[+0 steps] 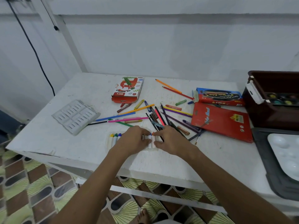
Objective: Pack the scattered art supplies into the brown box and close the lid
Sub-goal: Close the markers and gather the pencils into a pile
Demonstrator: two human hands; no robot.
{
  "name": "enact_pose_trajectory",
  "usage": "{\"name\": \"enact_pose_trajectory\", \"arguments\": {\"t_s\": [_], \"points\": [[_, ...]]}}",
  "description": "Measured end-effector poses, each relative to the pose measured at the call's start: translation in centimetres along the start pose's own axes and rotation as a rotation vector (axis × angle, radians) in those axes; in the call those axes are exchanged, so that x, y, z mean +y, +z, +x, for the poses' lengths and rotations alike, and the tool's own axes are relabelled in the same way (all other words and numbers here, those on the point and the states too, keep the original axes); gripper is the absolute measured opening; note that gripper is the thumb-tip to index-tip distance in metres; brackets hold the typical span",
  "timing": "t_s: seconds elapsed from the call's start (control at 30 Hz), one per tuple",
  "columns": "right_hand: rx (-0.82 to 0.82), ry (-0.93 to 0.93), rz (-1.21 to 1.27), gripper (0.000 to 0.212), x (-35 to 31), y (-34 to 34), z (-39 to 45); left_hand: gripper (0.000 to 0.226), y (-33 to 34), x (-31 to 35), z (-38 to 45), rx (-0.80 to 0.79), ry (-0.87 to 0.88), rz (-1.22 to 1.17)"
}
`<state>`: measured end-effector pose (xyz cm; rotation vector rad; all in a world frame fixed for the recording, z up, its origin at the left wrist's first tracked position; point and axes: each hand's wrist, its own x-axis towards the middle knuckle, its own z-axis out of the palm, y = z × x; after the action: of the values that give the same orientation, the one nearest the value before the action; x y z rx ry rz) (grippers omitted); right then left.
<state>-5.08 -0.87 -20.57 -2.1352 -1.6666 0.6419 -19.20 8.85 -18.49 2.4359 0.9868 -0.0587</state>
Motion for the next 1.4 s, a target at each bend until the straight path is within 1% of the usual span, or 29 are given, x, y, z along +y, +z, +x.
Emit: {"name": "enact_pose_trajectory", "arguments": {"t_s": [0.1,0.2,0.3,0.4,0.47,0.53,0.6,0.63,0.7,0.77,0.9,0.97,1.07,1.13,1.4], "points": [[0.005,-0.021,0.036,0.042,0.1,-0.7,-0.1,0.035,-0.6,0.0,0.1,-0.040,0.018,-0.008],[0.062,-0.032,0.071,0.037,0.6,-2.0,0.0,0.039,-1.3,0.1,0.5,-0.021,0.018,-0.043],[0.147,0.021,0.085,0.032,2.6,-4.4,0.7,0.058,-1.8,-0.2,1.0,-0.059,0.009,-0.087],[0.257,0.071,0.044,0.029,5.7,-7.8,1.4,0.076,-2.0,-0.6,1.1,-0.143,0.039,0.035],[0.333,0.107,0.050,0.028,7.9,-10.2,1.9,0.084,-1.8,-1.1,1.1,-0.186,0.050,0.062],[0.376,0.132,0.023,0.032,10.2,-12.1,2.6,0.093,-1.7,-1.7,1.2,-0.228,0.065,0.073],[0.386,0.157,-0.012,0.038,12.4,-13.6,3.4,0.106,-1.5,-2.2,1.3,-0.246,0.079,0.096],[0.386,0.169,-0.036,0.040,13.4,-14.1,3.8,0.108,-1.4,-2.4,1.3,-0.248,0.077,0.103],[0.379,0.196,-0.065,0.047,15.3,-14.9,4.4,0.098,-1.2,-2.7,1.4,-0.236,0.071,0.101],[0.356,0.215,-0.084,0.060,16.9,-15.4,5.2,0.089,-0.9,-3.0,1.4,-0.206,0.076,0.094],[0.200,0.280,-0.153,0.090,19.4,-16.4,6.6,0.090,-0.6,-3.3,1.2,-0.164,0.054,0.059],[0.117,0.313,-0.163,0.099,20.2,-17.0,7.0,0.093,-0.6,-3.5,1.2,-0.156,0.043,0.048],[0.040,0.348,-0.119,0.100,20.9,-17.3,7.0,0.098,-0.6,-3.6,1.1,-0.155,0.040,0.047],[0.035,0.343,-0.105,0.098,20.9,-17.4,7.0,0.100,-0.6,-3.6,1.1,-0.151,0.026,0.041],[0.170,0.200,-0.151,0.095,18.9,-17.6,6.8,0.092,-0.8,-3.5,0.9,-0.110,0.006,0.037]]}}
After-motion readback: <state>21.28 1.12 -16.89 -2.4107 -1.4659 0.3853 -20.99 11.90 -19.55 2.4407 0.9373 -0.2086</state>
